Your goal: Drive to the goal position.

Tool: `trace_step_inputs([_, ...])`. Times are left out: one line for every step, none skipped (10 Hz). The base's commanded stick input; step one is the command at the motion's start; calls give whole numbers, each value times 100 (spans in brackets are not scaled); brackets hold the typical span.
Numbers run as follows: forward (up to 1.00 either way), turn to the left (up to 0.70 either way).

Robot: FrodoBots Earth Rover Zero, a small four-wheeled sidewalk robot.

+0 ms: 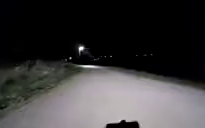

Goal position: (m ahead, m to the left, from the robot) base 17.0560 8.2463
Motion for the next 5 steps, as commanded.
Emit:
trace_step_inputs([70,1])
trace_step_inputs([70,1])
trace_step_inputs([70,1])
trace_step_inputs([70,1])
trace_step_inputs([70,1])
